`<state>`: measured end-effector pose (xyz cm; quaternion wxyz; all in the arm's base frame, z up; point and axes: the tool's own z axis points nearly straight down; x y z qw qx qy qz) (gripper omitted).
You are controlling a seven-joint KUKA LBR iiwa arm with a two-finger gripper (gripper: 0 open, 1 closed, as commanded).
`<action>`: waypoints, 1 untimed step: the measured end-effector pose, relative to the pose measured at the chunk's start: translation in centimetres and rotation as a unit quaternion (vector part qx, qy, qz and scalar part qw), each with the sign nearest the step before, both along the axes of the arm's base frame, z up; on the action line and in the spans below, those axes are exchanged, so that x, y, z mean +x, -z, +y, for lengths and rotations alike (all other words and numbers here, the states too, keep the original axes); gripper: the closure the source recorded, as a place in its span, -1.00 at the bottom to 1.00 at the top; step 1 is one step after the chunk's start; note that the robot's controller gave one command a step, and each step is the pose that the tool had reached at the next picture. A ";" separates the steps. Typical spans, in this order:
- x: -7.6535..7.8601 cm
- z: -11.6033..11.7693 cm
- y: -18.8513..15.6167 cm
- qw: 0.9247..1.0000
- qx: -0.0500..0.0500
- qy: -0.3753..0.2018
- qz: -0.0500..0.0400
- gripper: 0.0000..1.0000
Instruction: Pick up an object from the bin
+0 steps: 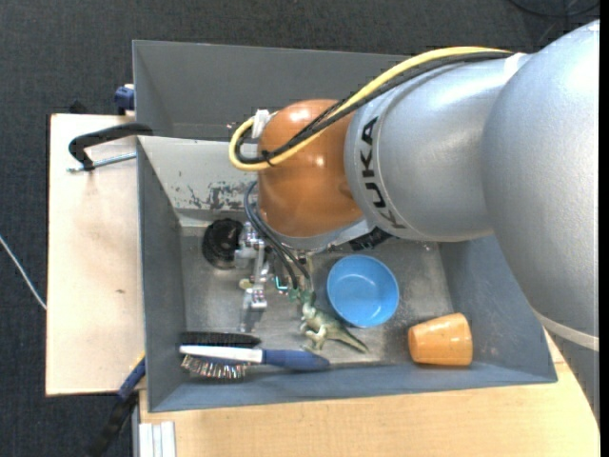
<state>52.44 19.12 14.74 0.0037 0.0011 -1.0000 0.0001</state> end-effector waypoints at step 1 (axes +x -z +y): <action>5.1 -6.9 7.5 0.985 0.002 -0.170 -0.006 -1.00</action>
Offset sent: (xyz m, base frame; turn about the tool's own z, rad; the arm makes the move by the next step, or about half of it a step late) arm 0.0493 -0.0695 -0.0774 -0.3441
